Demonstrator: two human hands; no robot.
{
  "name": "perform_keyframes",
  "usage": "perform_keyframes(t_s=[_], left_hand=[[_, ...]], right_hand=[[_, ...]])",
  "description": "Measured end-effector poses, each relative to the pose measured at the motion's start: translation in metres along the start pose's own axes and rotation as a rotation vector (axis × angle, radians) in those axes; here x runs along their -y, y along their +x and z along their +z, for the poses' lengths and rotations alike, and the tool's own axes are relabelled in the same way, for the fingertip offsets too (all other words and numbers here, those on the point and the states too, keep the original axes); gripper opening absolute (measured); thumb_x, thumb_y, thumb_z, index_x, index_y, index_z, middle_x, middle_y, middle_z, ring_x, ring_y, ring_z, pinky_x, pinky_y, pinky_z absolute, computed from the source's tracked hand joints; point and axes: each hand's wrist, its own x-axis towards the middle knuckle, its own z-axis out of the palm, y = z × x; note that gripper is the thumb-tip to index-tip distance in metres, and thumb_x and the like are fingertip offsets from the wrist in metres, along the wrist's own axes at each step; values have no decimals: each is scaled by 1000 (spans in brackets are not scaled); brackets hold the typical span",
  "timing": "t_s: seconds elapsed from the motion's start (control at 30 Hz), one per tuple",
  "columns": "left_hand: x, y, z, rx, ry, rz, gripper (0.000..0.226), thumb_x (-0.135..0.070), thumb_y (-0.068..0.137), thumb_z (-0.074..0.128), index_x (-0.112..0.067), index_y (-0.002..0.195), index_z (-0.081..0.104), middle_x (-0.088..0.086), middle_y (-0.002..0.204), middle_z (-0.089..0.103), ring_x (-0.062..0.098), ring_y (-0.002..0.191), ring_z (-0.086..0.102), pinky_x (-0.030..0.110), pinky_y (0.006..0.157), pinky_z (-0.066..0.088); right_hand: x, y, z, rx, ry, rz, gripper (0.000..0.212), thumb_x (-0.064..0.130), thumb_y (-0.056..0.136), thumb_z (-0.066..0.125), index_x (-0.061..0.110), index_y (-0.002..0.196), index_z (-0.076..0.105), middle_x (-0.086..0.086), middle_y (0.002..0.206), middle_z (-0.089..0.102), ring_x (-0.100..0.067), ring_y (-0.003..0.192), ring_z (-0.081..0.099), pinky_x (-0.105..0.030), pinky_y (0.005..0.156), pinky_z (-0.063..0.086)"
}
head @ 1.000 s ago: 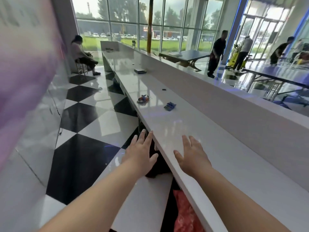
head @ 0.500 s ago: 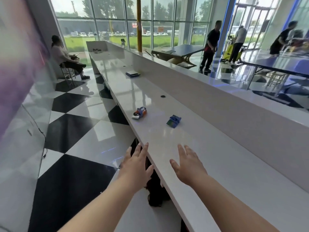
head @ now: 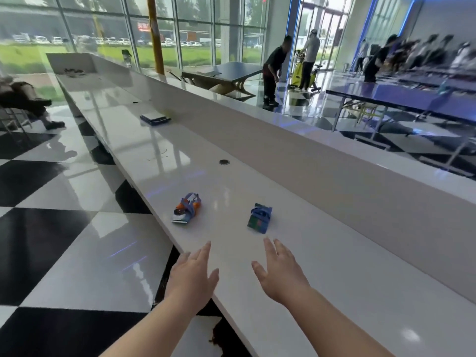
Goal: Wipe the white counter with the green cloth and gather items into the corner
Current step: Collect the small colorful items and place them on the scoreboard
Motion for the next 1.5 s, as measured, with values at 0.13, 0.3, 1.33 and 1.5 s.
perform_keyframes(t_s=[0.13, 0.3, 1.33, 1.5], left_hand=[[14, 67, -5, 39, -3, 51, 72, -50, 101, 41, -28, 161, 7, -10, 158, 35, 23, 146, 27, 34, 115, 29], [26, 136, -4, 38, -19, 67, 70, -48, 101, 43, -26, 160, 12, -7, 155, 41, 22, 142, 33, 33, 112, 31], [83, 405, 76, 216, -26, 297, 59, -42, 103, 43, -28, 157, 26, -9, 161, 31, 22, 149, 22, 39, 118, 25], [114, 425, 56, 70, -101, 74, 48, -36, 100, 52, -28, 147, 46, -12, 149, 47, 25, 140, 30, 40, 109, 30]], right_hand=[[14, 53, -4, -6, 38, 60, 70, 54, 99, 28, 23, 155, -2, -3, 164, 0, -22, 149, 3, -39, 117, 16], [9, 119, -7, 15, 27, 137, 70, 53, 100, 28, 24, 155, -2, -3, 163, 1, -22, 148, 5, -40, 115, 23], [-15, 384, 102, -50, -103, 611, 70, 36, 93, 47, 42, 151, 8, -7, 160, 4, -30, 121, 34, -35, 100, 37], [-5, 386, 108, -43, -144, 574, 71, 20, 94, 44, 43, 151, 8, -7, 159, 10, -29, 117, 35, -35, 99, 39]])
